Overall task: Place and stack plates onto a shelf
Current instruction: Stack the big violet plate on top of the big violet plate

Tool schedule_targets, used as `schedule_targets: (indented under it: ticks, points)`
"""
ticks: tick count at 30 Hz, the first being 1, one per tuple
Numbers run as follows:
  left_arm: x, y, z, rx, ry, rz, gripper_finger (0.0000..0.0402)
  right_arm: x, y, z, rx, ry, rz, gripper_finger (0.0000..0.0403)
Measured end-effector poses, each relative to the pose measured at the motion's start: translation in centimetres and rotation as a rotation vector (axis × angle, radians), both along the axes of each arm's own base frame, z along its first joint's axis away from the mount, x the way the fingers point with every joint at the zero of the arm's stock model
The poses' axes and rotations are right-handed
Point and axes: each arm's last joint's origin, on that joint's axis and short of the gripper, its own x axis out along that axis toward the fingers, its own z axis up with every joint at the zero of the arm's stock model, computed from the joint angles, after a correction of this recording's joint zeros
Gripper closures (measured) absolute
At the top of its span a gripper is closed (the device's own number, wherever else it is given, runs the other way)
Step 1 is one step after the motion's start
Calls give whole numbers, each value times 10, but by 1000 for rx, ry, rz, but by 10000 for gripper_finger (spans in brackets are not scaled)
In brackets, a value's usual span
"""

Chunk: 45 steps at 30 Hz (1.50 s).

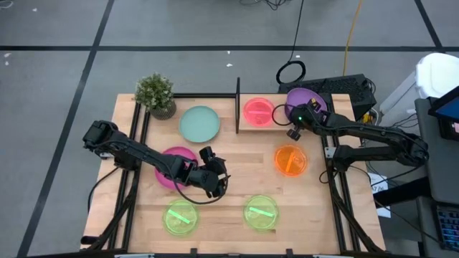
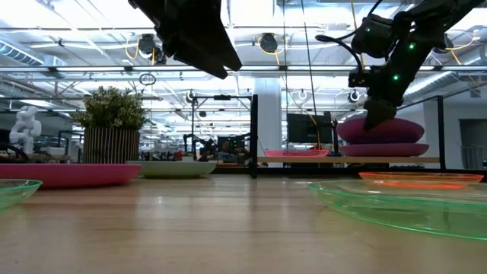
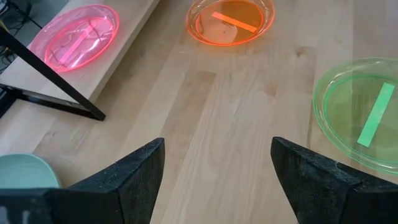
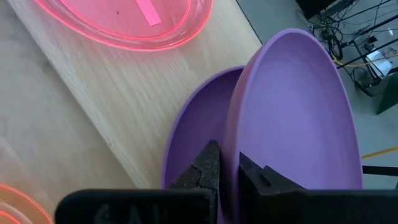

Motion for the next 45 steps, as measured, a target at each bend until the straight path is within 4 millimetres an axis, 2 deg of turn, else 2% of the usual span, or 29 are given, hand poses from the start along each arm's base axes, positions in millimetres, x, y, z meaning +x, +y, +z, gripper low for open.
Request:
schedule_targets:
  ticks: [14,23,28,32,36,40,42,45]
  points:
    - [0,0,0,2,2,-2,103,-1,1,-1,17,2,-19,346]
    - [0,0,0,-10,7,-15,103,-2,4,-4,98,-10,18,344]
    - [0,-1,-1,-22,11,-27,103,-2,4,-4,115,-30,0,344]
    - [0,-1,-1,-22,11,-27,103,-4,1,-4,97,-46,-78,344]
    - [0,-2,-1,-23,11,-29,103,-6,-2,-4,102,-64,-122,352]
    - [0,-3,0,-22,8,-35,103,-6,-5,-7,113,-60,-151,380]
    - [0,-3,0,-22,7,-36,103,-4,-7,-13,128,-68,-124,396]
    - [0,-3,0,-22,7,-37,103,-1,-6,-25,183,-105,-37,397]
